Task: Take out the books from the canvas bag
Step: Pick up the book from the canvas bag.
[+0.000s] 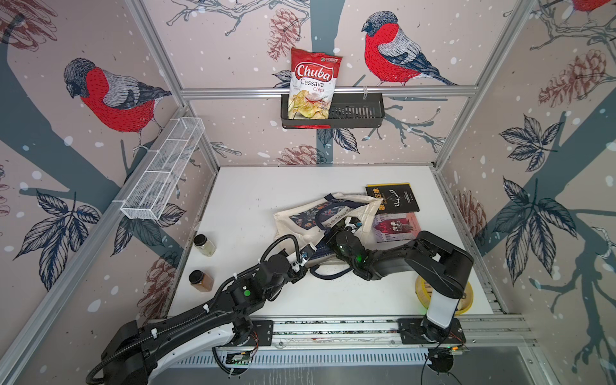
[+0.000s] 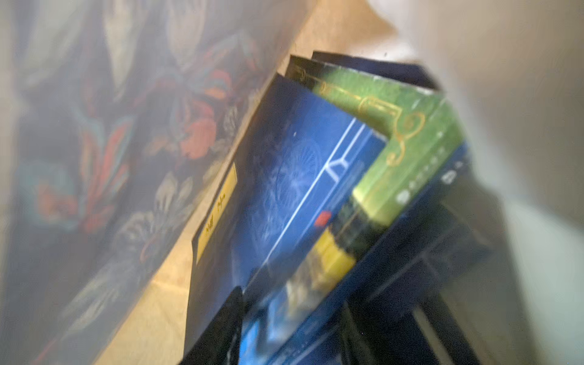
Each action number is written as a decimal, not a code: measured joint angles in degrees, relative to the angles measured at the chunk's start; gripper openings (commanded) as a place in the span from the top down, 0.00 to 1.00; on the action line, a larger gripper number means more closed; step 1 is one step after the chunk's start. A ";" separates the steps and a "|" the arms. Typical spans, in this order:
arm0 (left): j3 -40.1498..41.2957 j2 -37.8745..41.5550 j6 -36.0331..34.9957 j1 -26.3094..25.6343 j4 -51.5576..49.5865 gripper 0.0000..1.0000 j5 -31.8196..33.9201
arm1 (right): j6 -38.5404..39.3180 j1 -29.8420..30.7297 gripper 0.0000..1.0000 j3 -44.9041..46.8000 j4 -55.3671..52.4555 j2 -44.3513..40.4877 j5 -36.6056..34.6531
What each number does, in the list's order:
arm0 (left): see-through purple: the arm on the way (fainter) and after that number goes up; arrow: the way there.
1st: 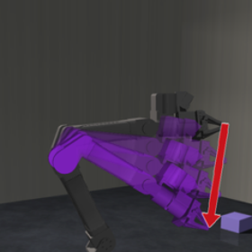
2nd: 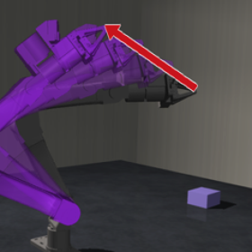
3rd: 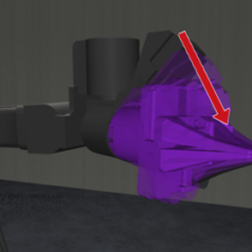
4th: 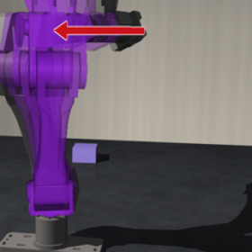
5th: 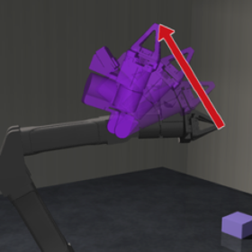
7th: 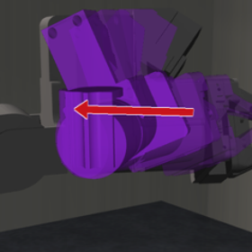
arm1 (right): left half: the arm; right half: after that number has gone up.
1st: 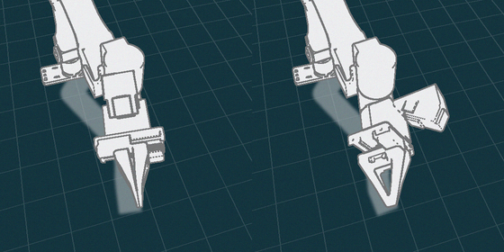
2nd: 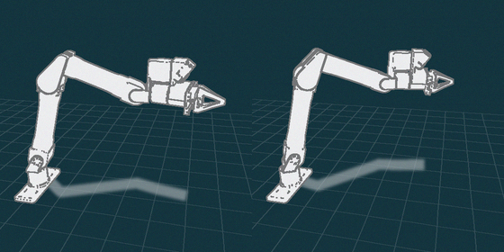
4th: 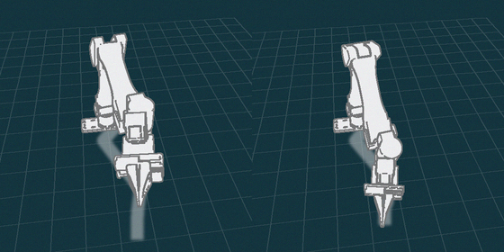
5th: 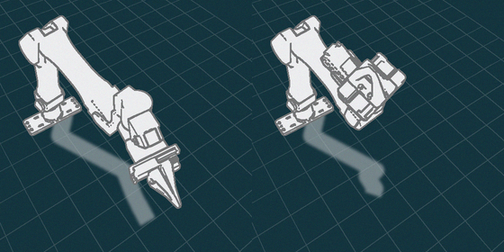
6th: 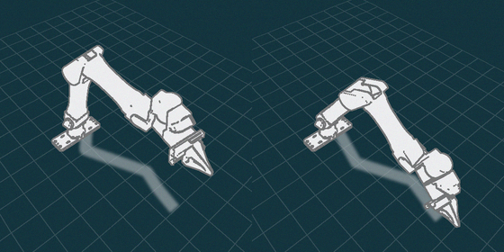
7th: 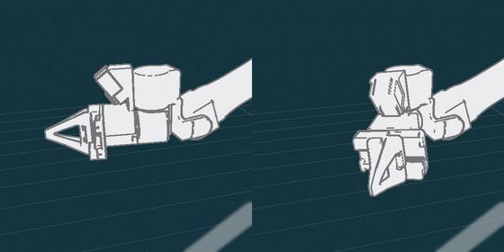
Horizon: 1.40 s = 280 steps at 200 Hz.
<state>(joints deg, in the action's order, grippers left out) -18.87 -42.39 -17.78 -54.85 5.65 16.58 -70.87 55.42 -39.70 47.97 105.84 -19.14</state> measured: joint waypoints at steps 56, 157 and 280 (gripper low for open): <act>0.11 0.11 -0.02 0.00 0.66 1.00 -2.16 | 0.85 1.29 0.89 0.98 -3.39 -8.81 -2.75; 0.09 -0.26 0.00 0.00 1.36 1.00 -2.78 | -0.09 4.17 0.93 3.45 -20.41 -21.75 -6.05; -0.02 -0.74 -0.02 0.00 1.36 1.00 -2.91 | 0.07 2.36 0.56 1.42 -21.94 -21.97 0.11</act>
<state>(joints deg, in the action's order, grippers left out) -18.90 -43.13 -17.80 -54.85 7.01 13.67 -70.81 57.78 -38.28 26.02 83.88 -19.03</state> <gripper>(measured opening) 0.053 0.438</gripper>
